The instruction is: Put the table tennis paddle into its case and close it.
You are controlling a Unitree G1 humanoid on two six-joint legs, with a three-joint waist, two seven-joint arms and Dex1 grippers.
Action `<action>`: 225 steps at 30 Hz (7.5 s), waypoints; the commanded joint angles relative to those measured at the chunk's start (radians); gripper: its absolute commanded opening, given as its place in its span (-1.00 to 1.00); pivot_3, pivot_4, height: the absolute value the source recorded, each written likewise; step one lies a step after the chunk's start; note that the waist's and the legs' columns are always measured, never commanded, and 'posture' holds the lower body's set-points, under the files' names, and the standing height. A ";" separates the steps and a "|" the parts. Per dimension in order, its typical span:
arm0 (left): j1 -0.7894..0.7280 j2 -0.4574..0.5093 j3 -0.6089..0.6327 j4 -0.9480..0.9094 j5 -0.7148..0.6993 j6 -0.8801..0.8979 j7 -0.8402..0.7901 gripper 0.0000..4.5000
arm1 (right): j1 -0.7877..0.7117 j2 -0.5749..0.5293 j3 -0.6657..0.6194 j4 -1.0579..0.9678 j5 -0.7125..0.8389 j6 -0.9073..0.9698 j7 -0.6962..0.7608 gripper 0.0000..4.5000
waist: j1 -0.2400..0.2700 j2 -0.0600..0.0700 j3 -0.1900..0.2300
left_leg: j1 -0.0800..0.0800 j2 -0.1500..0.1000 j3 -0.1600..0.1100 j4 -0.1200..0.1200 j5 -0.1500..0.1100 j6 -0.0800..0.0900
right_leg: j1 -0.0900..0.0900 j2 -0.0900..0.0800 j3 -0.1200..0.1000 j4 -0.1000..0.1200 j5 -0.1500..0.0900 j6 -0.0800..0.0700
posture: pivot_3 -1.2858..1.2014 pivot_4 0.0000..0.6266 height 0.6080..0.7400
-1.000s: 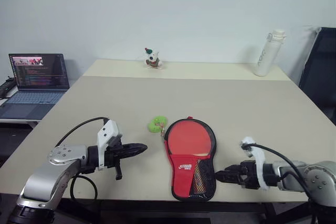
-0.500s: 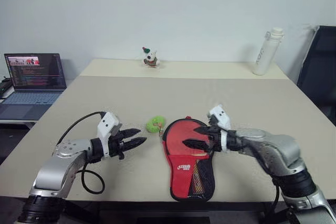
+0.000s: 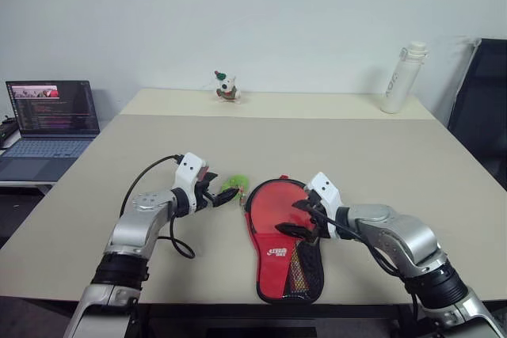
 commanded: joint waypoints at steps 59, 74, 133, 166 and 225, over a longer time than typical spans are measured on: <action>-0.646 -0.385 -0.164 0.903 0.470 -0.564 0.384 -0.99 | 0.081 0.254 0.158 0.208 -0.327 -0.046 -0.092 1.00 | -0.004 -0.004 -0.003 | 0.005 -0.001 0.003 0.003 0.003 -0.004 | 0.000 0.000 0.000 0.012 0.000 0.000 | 0.03 -0.52 1.00; -0.703 -0.593 -0.163 0.895 0.504 -0.776 0.246 -0.99 | 0.128 0.259 0.179 0.139 -0.327 -0.003 -0.110 1.00 | 0.000 -0.004 -0.003 | 0.005 -0.002 0.002 0.003 0.003 -0.003 | 0.000 0.000 -0.001 0.012 0.000 0.000 | 0.03 -0.52 1.00; -0.091 -0.161 -0.176 0.166 0.145 -0.355 -0.519 0.14 | -0.070 -0.204 -0.179 0.086 -0.200 -0.200 0.061 1.00 | -0.003 -0.002 -0.001 | 0.002 -0.001 0.002 0.001 0.001 -0.001 | 0.000 0.000 0.001 0.005 -0.001 0.000 | 0.03 -0.52 1.00; -0.131 -0.219 -0.229 0.337 0.199 -0.396 -0.518 0.15 | -0.223 -0.094 -0.013 0.698 -0.626 -0.761 0.063 -0.84 | 0.001 -0.001 -0.001 | 0.003 -0.001 0.002 0.003 0.003 -0.004 | 0.001 0.000 0.001 0.007 -0.001 0.000 | 0.03 -0.52 1.00; -0.286 -0.343 -0.237 0.722 0.274 -0.529 -0.479 0.15 | 0.437 -0.749 0.006 -0.626 -0.255 -0.273 0.661 -0.99 | 0.048 0.011 -0.010 | 0.005 -0.017 -0.027 0.004 -0.004 0.004 | 0.032 -0.009 -0.026 -0.018 -0.006 0.008 | 0.03 -0.52 1.00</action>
